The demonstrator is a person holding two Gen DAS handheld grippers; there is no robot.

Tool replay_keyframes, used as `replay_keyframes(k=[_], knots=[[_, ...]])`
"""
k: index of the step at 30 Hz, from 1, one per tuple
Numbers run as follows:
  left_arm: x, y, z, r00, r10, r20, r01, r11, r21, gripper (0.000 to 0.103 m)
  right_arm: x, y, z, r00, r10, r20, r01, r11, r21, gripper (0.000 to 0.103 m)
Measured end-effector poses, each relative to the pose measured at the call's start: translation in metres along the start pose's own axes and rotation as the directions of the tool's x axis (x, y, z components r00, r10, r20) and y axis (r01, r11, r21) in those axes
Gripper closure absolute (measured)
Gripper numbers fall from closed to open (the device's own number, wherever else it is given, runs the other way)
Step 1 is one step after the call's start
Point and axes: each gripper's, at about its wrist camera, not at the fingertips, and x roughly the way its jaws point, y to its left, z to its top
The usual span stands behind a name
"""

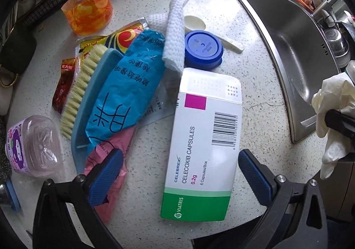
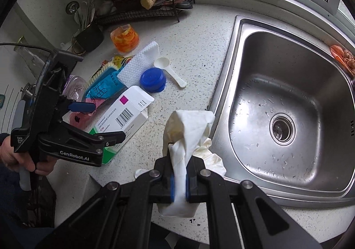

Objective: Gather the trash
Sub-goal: 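Grasp the white Celecoxib box with the left gripper while the right holds the glove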

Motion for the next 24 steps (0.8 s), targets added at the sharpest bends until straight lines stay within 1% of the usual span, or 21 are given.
replay_keyframes(k=[5, 8, 10, 11, 12, 13, 14, 17, 19, 20, 22, 24], knots=[[0.013, -0.003, 0.0, 1.0, 0.008, -0.017, -0.007, 1.0, 0.016, 0.002, -0.001, 0.0, 0.001, 1.0, 0.006, 0.004, -0.006, 1.0, 0.031, 0.097], [0.016, -0.01, -0.002, 0.999, 0.042, -0.006, -0.042, 0.998, 0.035, 0.01, -0.001, 0.002, 0.0, 1.0, 0.001, -0.003, -0.001, 0.999, 0.034, 0.097], [0.013, -0.012, -0.006, 0.998, 0.056, 0.003, -0.056, 0.998, 0.036, 0.021, 0.0, 0.004, 0.0, 1.0, -0.004, -0.006, 0.004, 1.0, 0.031, 0.097], [0.013, -0.014, -0.007, 0.998, 0.056, 0.006, -0.057, 0.998, 0.035, 0.023, -0.001, 0.004, -0.001, 1.0, -0.006, -0.007, 0.006, 1.0, 0.03, 0.097], [0.013, -0.014, -0.008, 0.998, 0.056, 0.009, -0.056, 0.998, 0.033, 0.029, -0.001, 0.005, -0.002, 1.0, -0.007, -0.007, 0.008, 0.999, 0.032, 0.097], [0.012, -0.013, -0.008, 0.998, 0.058, 0.012, -0.058, 0.998, 0.029, 0.037, -0.001, 0.005, -0.003, 1.0, -0.009, -0.007, 0.009, 0.999, 0.035, 0.097], [0.008, -0.009, -0.011, 0.998, 0.055, 0.016, -0.055, 0.998, 0.023, 0.041, -0.001, 0.005, -0.003, 1.0, -0.011, -0.007, 0.011, 0.999, 0.038, 0.097], [-0.001, -0.001, -0.011, 0.999, 0.027, 0.032, -0.027, 1.0, -0.011, 0.042, -0.003, 0.004, -0.005, 1.0, -0.011, -0.005, 0.012, 0.999, 0.051, 0.097], [-0.01, 0.003, -0.013, 0.998, 0.02, 0.057, -0.019, 1.0, -0.016, 0.042, -0.006, 0.005, -0.006, 1.0, -0.012, 0.003, 0.012, 0.999, 0.053, 0.097], [-0.016, 0.005, -0.013, 0.997, 0.003, 0.071, -0.002, 1.0, -0.021, 0.042, -0.007, 0.005, -0.006, 1.0, -0.009, 0.006, 0.008, 0.999, 0.052, 0.097], [-0.031, 0.007, -0.015, 0.994, -0.026, 0.105, 0.029, 0.999, -0.019, 0.042, -0.011, 0.007, -0.007, 1.0, -0.004, 0.019, 0.003, 0.999, 0.049, 0.097], [-0.047, 0.009, -0.016, 0.99, -0.042, 0.136, 0.043, 0.999, -0.006, 0.042, -0.015, 0.009, -0.006, 1.0, 0.003, 0.029, -0.005, 0.999, 0.047, 0.097]])
